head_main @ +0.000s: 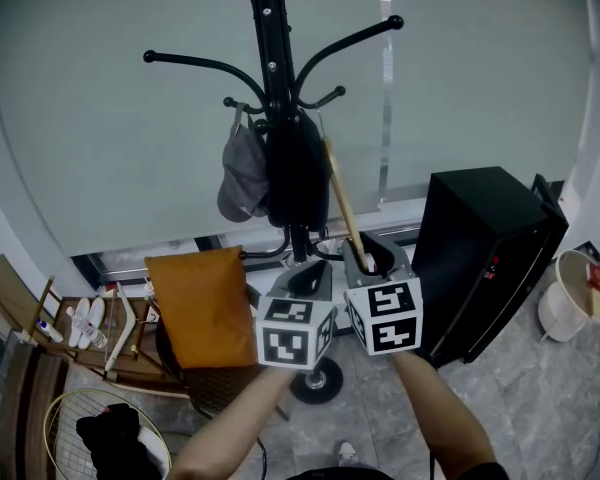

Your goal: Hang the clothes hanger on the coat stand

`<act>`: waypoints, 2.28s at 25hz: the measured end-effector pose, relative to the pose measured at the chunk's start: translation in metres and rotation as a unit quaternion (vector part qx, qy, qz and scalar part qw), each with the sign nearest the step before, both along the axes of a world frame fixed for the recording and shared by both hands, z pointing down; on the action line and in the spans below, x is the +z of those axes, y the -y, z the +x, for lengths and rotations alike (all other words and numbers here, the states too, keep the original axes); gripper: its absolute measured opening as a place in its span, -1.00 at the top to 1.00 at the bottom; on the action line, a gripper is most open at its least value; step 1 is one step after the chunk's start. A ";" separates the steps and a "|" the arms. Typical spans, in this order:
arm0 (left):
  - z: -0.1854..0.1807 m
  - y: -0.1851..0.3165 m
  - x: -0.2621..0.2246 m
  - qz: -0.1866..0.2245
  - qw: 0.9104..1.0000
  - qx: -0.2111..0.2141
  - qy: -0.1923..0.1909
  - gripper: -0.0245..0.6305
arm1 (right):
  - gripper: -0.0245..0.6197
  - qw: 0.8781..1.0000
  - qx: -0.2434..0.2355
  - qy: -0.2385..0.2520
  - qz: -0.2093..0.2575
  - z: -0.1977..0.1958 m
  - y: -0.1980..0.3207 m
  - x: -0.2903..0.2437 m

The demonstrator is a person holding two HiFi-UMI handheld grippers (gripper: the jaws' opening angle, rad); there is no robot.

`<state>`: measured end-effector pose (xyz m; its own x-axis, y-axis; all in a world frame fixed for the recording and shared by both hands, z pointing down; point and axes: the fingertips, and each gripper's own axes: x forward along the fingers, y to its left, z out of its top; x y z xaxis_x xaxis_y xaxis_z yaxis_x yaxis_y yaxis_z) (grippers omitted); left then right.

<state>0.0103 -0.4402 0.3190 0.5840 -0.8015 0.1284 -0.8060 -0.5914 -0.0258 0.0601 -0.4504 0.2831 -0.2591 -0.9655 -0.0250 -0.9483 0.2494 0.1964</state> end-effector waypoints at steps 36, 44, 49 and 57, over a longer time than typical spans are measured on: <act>-0.016 -0.060 -0.001 0.002 1.000 0.017 -0.022 0.91 | 0.68 1.000 0.003 0.004 0.000 -0.026 -0.077 -0.001; -0.022 -0.073 0.001 0.001 1.000 0.017 -0.023 0.91 | 0.68 1.000 -0.004 0.011 -0.019 -0.035 -0.092 0.013; -0.029 -0.081 0.006 -0.001 1.000 0.016 -0.025 0.91 | 0.69 0.999 -0.014 0.010 -0.036 -0.044 -0.102 0.024; -0.043 -0.091 0.014 -0.004 1.000 0.012 -0.021 0.91 | 0.92 0.997 -0.025 0.022 -0.066 -0.057 -0.112 0.040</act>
